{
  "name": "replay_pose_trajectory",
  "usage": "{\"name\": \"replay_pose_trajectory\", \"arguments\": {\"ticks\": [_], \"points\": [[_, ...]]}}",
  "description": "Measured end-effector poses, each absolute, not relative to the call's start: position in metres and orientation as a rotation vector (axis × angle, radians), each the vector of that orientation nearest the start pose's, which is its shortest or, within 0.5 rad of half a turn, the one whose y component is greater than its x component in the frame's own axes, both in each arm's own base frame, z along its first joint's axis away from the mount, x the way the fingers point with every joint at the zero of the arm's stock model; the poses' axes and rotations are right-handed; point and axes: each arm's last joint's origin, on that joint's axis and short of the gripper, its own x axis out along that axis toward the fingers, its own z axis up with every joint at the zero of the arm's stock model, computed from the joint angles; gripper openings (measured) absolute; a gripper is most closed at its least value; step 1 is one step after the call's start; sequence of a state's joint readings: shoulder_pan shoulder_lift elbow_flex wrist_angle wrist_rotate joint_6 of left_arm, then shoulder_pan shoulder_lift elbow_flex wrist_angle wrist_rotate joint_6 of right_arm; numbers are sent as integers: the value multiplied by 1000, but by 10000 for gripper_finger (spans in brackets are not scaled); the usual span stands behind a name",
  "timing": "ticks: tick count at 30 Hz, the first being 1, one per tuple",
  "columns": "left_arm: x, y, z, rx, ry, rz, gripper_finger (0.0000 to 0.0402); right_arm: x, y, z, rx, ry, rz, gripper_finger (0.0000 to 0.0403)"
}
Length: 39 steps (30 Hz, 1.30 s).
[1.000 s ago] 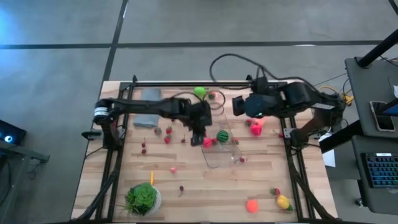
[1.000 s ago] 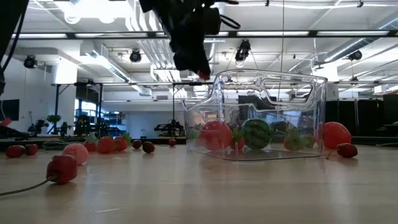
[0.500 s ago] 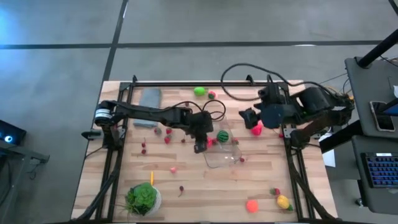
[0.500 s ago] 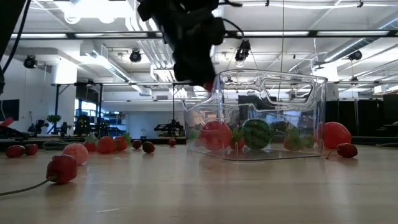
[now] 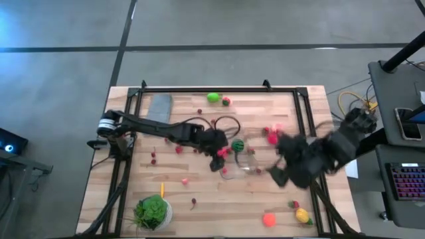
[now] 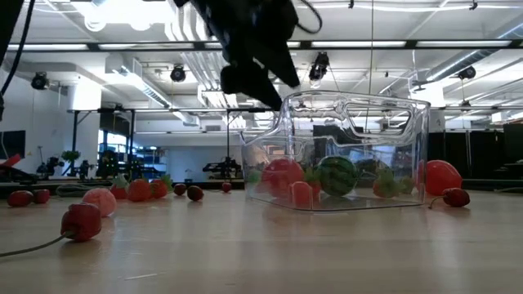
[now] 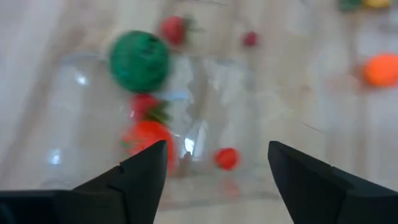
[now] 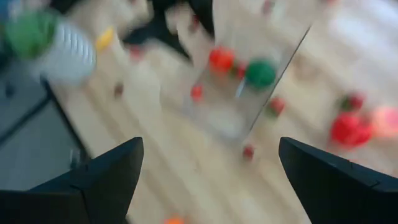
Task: Pick and placing Produce into tupperware
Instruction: Put the yellow pineapple into the transparent bin
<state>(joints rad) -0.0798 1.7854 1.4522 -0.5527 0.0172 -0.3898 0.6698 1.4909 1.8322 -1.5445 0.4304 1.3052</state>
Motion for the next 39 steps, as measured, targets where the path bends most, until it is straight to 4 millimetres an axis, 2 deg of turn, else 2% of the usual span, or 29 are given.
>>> {"name": "replay_pose_trajectory", "arguments": {"ticks": [4,6,10,13,16,19,26,32,35,39], "points": [[381,-57,270,-338,885,34,264,188,172,391,645,1147,-363,366],[379,-68,272,-335,883,24,264,184,189,381,717,1180,-318,366],[375,-84,272,-305,883,12,264,173,214,367,858,1186,-308,366],[374,-88,272,-313,881,20,264,165,225,346,894,1334,-401,366],[375,-87,272,-323,879,34,264,149,230,317,804,1555,-624,366],[374,-86,272,-336,875,50,264,142,239,289,717,1697,-713,366],[374,-87,273,-337,874,48,264,152,267,239,602,1751,-615,366],[374,-86,273,-335,881,49,264,162,285,208,488,1785,-507,366],[374,-86,273,-335,880,49,264,162,285,193,420,1817,-505,366],[374,-86,273,-336,880,49,264,154,275,176,414,1847,-547,366]]}}
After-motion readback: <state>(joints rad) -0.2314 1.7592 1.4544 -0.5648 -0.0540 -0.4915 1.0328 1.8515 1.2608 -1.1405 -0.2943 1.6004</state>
